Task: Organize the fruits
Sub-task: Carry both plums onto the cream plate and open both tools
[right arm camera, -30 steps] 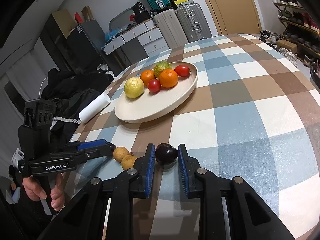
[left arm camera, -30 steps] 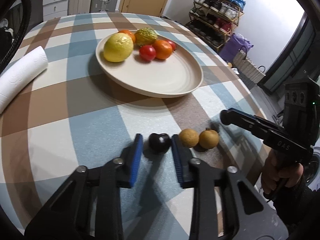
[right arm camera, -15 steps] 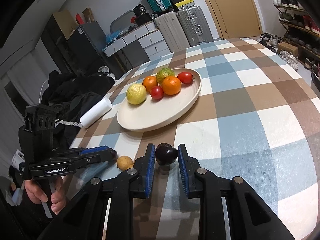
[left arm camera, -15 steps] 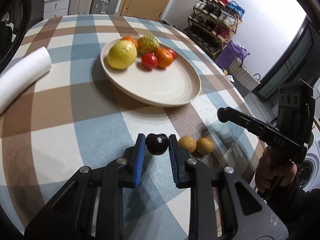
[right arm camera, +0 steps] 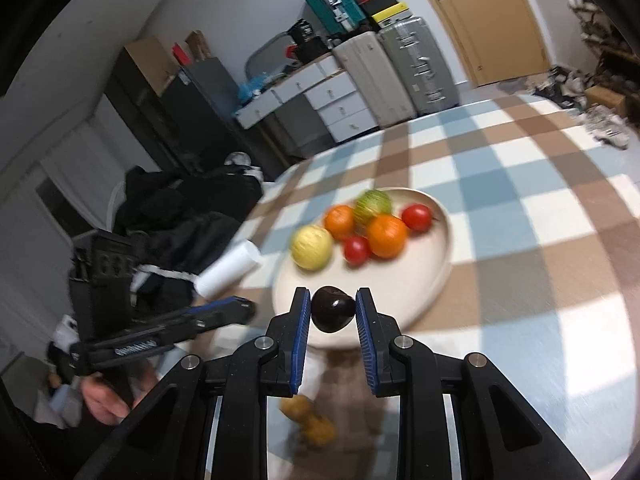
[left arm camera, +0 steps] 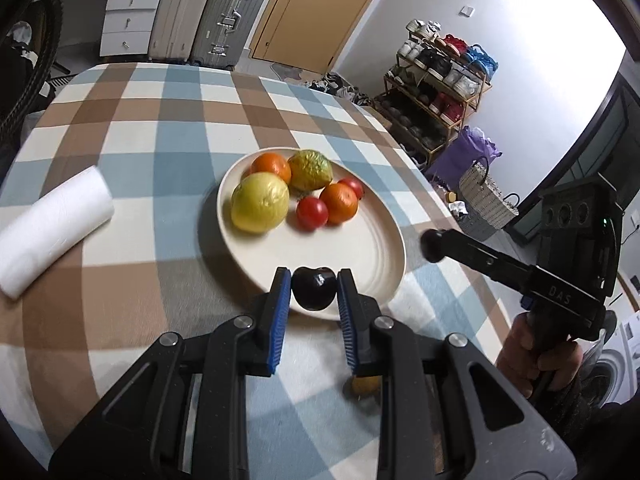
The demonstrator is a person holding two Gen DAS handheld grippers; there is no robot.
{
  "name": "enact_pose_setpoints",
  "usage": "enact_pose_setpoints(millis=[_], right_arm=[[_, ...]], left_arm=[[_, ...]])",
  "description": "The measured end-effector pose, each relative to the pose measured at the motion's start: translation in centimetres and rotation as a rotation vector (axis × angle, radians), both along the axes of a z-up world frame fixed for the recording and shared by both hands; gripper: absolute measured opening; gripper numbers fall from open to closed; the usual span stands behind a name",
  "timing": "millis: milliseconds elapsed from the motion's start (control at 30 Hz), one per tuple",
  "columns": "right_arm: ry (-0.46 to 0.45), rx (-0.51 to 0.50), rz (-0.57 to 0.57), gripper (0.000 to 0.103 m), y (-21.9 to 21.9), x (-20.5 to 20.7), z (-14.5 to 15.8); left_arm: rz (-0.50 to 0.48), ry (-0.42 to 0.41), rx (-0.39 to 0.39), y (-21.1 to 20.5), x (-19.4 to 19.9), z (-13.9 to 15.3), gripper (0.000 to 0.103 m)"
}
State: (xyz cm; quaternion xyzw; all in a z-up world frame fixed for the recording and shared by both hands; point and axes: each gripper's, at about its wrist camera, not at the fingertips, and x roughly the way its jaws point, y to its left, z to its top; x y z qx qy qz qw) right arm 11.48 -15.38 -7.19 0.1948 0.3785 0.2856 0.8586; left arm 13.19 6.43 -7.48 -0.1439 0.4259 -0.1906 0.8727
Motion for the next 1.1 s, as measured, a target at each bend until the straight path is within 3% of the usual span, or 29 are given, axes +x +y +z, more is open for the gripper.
enact_pose_setpoints(millis=[200,500,1000,1100], right_arm=[[0.048,0.016,0.047,0.024,2.2,4.2,-0.3],[0.121,0.003,0.116,0.024,5.5,8.1,-2.7],[0.143,-0.108,0.145,0.024,8.2,9.7,-4.6],[0.143,-0.118,0.143,0.028,8.3,9.7,-4.6]], left_arm=[[0.006,0.004,0.047,-1.0,2.3,-0.6,0.021],[-0.017,0.046,0.053,-1.3,4.4,-3.0,0.021],[-0.011,0.067,0.083,-1.3,5.7,-4.4,0.021],[-0.005,0.076,0.072,-1.2,5.8,-4.3,0.022]])
